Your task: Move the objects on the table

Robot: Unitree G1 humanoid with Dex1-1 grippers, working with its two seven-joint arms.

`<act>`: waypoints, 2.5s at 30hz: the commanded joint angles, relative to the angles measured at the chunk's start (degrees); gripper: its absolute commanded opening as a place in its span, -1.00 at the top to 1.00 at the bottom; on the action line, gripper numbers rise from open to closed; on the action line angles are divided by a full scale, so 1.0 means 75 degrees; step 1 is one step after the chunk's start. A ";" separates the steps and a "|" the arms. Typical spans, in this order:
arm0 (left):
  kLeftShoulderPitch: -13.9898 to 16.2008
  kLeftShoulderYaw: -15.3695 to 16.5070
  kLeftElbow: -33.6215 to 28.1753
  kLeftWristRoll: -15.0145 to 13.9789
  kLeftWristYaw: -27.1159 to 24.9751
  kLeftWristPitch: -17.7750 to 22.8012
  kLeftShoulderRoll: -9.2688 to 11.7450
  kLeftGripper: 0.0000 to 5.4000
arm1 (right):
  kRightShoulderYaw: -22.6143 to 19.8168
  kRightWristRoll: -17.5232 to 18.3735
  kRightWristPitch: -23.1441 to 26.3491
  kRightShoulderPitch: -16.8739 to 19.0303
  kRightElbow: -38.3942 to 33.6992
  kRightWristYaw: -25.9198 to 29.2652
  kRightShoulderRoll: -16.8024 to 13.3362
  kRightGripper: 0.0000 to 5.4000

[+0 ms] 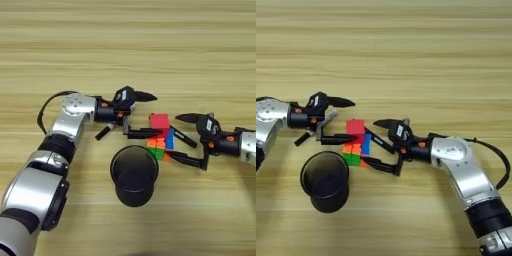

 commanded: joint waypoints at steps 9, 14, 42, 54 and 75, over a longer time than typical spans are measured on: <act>0.0285 0.0208 -0.1119 -0.0467 -0.0549 0.0237 0.0511 -0.99 | -0.0012 -0.0106 -0.0191 -0.0226 0.0243 0.0032 0.0016 -1.00; 0.0518 0.0490 -0.1525 -0.0857 -0.0492 0.0394 0.0656 -0.99 | -0.0047 -0.0072 -0.0186 -0.0254 0.0218 0.0033 0.0024 -1.00; 0.1468 0.2003 -0.3056 -0.2293 0.0781 0.0755 0.0686 -0.99 | -0.0423 0.0649 0.0216 -0.0310 -0.0756 -0.0066 0.0221 -1.00; 0.1752 0.2348 -0.3231 -0.2124 0.3019 -0.0368 -0.0261 -0.99 | -0.0276 0.0454 0.0280 -0.0581 -0.0266 -0.0585 0.0792 -1.00; 0.1766 0.2505 -0.2876 -0.2355 0.4051 -0.0740 -0.0775 -0.99 | 0.0005 0.0319 0.0369 -0.0465 -0.0017 -0.0684 0.1043 -1.00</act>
